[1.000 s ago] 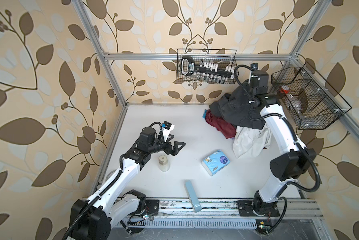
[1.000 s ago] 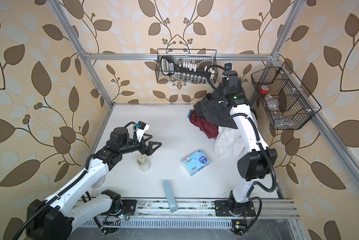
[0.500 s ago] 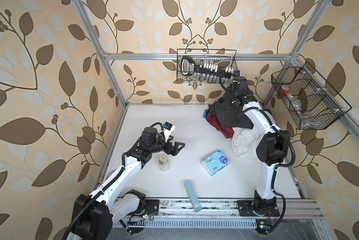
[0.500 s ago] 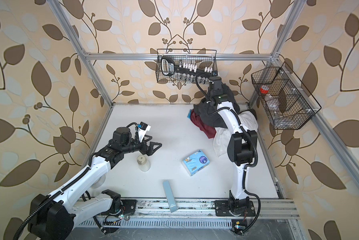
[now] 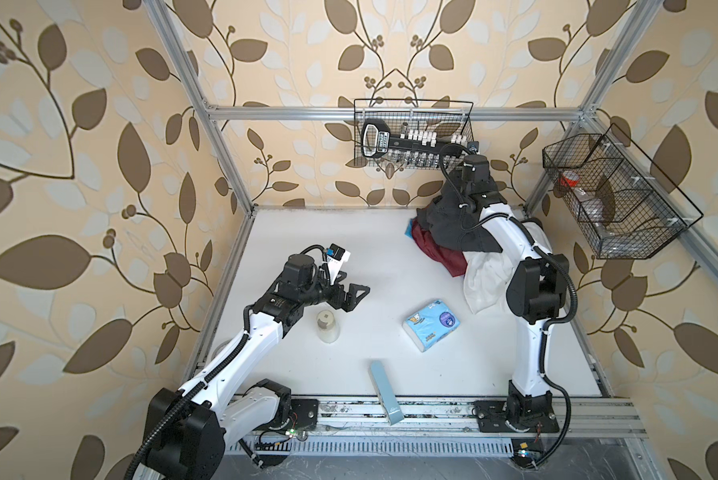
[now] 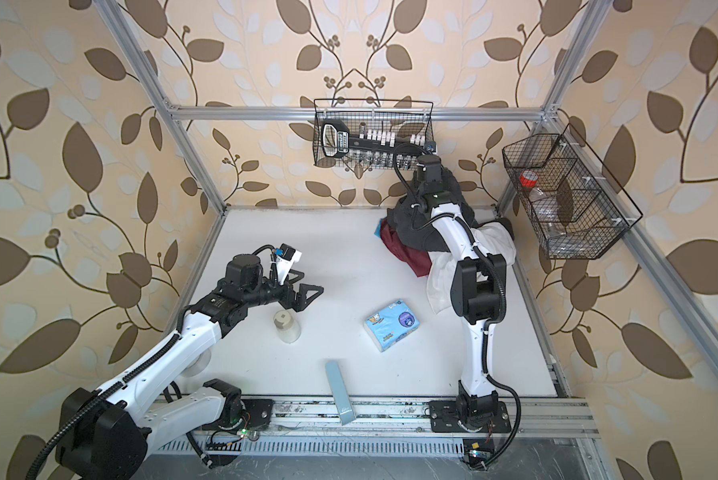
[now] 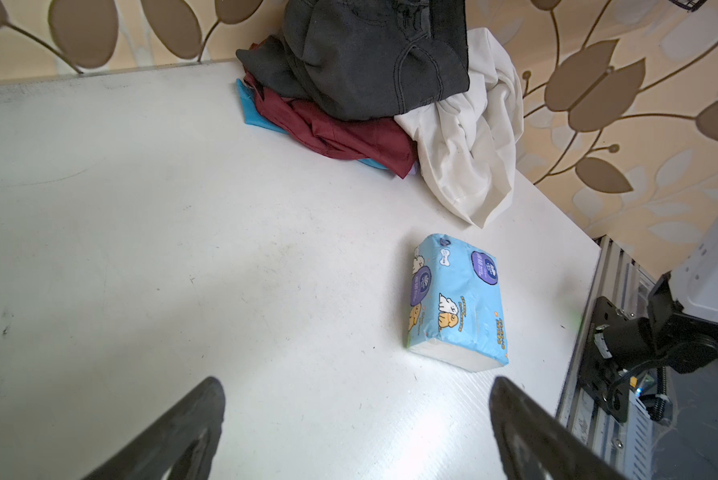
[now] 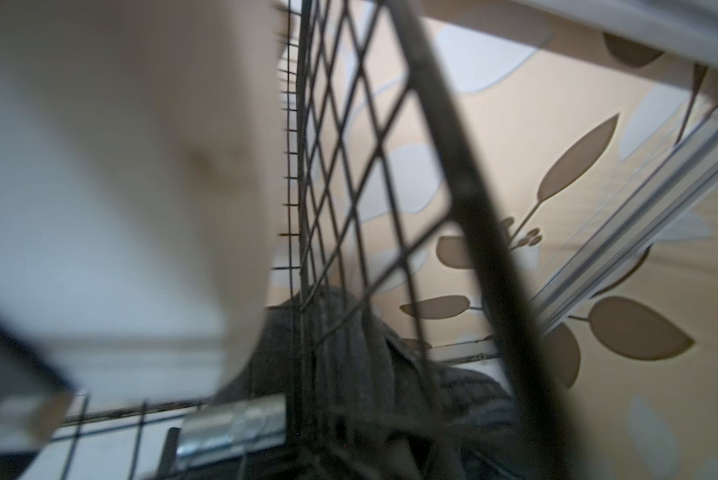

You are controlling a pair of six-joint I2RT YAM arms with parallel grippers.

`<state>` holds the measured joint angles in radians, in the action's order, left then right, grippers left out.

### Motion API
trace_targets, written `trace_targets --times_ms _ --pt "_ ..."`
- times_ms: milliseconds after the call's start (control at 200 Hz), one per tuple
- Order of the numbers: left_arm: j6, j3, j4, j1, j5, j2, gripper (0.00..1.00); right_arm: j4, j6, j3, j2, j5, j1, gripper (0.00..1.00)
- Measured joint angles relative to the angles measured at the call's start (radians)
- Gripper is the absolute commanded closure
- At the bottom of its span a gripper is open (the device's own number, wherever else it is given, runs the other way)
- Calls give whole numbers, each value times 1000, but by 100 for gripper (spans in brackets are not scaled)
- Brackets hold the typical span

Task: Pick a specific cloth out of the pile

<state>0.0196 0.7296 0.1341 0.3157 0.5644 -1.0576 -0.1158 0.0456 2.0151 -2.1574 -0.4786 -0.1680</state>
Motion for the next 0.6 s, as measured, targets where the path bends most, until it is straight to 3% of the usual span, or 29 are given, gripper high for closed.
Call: trace_targets --times_ms 155,245,375,600 --pt "0 0 -1 0 0 3 1 129 -28 -170 78 67 8 100" --pt "0 0 -2 0 0 8 1 60 -34 -308 163 115 -28 100" --pt "0 0 -3 0 0 11 1 -36 -35 -425 128 182 -79 100" --pt "-1 0 -3 0 0 17 1 -105 -34 -460 121 205 -83 100"
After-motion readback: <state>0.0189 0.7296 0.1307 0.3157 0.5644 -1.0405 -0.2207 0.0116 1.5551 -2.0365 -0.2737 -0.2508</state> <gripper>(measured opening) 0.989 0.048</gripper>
